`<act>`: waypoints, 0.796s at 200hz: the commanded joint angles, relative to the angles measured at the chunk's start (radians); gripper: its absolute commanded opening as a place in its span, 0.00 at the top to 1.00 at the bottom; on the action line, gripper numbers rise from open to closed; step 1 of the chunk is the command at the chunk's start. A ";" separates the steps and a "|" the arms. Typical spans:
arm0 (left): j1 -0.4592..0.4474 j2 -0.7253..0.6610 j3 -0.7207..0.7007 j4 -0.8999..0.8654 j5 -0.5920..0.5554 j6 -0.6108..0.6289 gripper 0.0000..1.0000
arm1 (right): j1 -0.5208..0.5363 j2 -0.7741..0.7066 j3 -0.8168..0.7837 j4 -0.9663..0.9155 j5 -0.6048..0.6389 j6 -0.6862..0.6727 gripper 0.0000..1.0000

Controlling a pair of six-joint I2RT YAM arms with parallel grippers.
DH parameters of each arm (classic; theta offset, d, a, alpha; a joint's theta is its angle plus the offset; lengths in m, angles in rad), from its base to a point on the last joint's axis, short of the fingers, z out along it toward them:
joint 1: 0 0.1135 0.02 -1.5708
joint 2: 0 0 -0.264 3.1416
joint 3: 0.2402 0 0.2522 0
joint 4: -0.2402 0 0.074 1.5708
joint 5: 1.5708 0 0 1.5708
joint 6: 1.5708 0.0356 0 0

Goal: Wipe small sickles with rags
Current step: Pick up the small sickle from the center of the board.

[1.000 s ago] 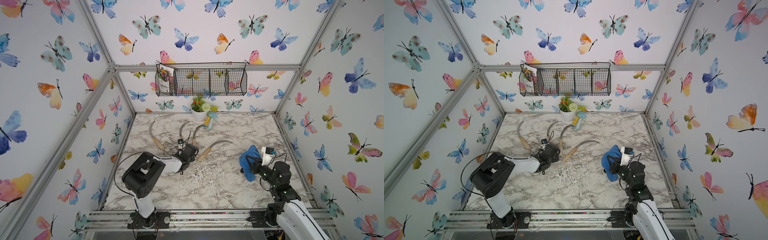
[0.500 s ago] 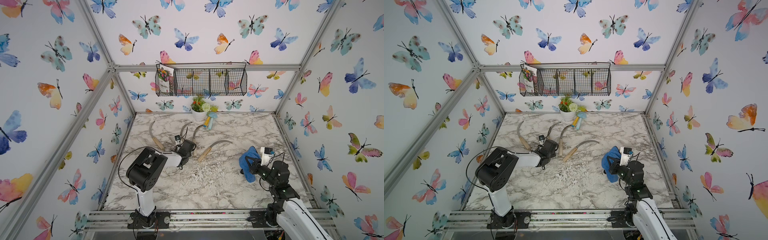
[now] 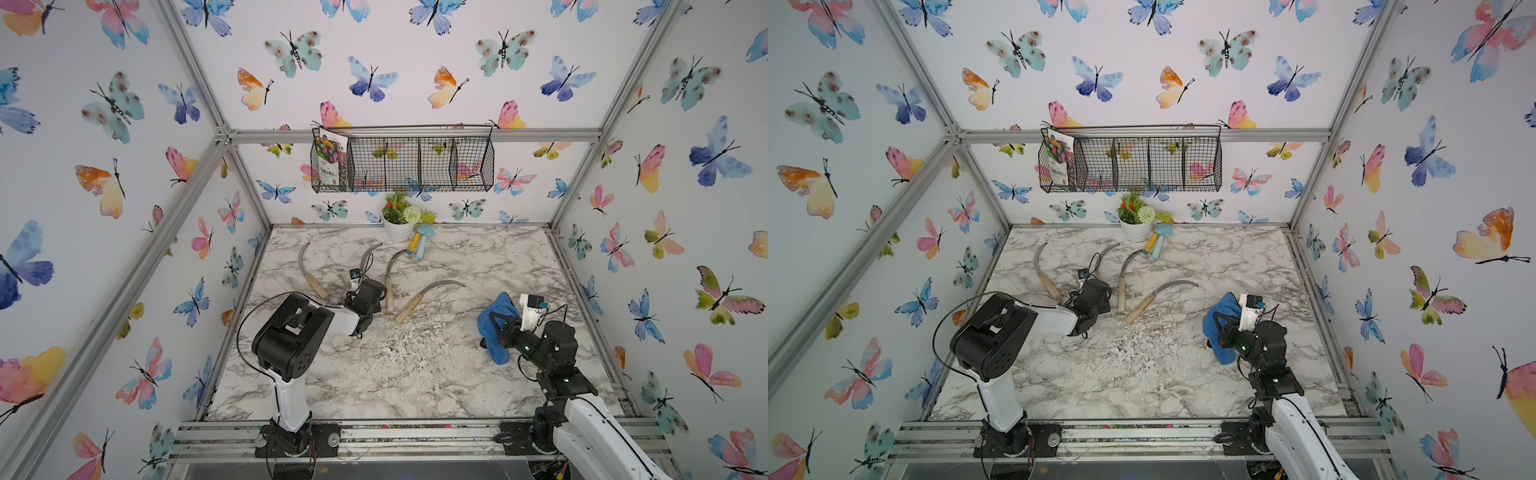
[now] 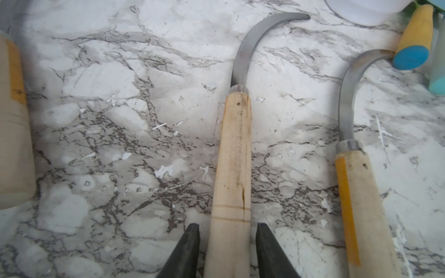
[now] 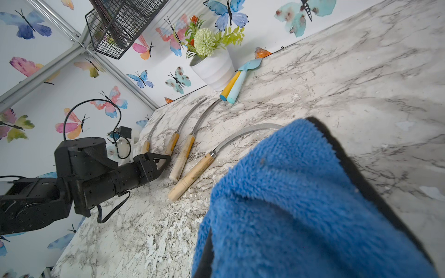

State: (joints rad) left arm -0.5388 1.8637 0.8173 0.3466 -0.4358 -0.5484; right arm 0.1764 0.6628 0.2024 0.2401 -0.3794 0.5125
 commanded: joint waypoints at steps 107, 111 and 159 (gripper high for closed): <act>0.001 -0.413 -0.164 -0.098 0.091 0.177 1.00 | -0.003 -0.026 0.053 -0.002 -0.068 0.044 0.98; -0.001 -0.443 -0.173 -0.098 0.110 0.197 1.00 | -0.003 -0.029 0.060 -0.007 -0.073 0.047 0.98; -0.207 -0.648 -0.295 0.129 0.160 0.408 1.00 | 0.001 -0.123 0.142 -0.162 -0.093 0.077 0.98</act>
State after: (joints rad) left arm -0.6121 1.2480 0.5568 0.3447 -0.3267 -0.3176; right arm 0.1764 0.5900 0.2604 0.1761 -0.4477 0.5774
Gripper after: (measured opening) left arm 0.228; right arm 0.086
